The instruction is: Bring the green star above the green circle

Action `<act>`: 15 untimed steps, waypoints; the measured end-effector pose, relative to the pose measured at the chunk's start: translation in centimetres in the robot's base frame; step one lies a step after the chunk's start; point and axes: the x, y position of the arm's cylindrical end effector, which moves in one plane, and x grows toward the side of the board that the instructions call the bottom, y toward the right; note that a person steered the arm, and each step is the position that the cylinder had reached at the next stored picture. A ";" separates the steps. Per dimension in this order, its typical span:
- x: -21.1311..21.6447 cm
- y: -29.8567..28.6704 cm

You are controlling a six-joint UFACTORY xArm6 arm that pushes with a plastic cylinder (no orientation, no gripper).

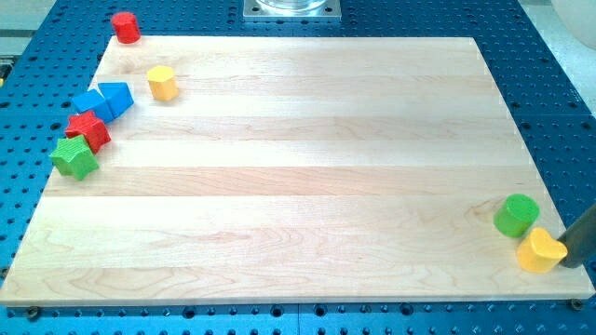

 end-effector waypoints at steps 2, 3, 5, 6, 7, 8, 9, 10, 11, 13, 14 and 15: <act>-0.5 1.0; -8.9 3.6; -13.2 -17.0; -6.0 -29.2; -3.7 -43.4; -3.7 -56.9; -4.3 -59.4; -7.1 -59.3; -12.0 -59.4; -13.1 -58.3; -13.1 -54.6; -12.9 -46.6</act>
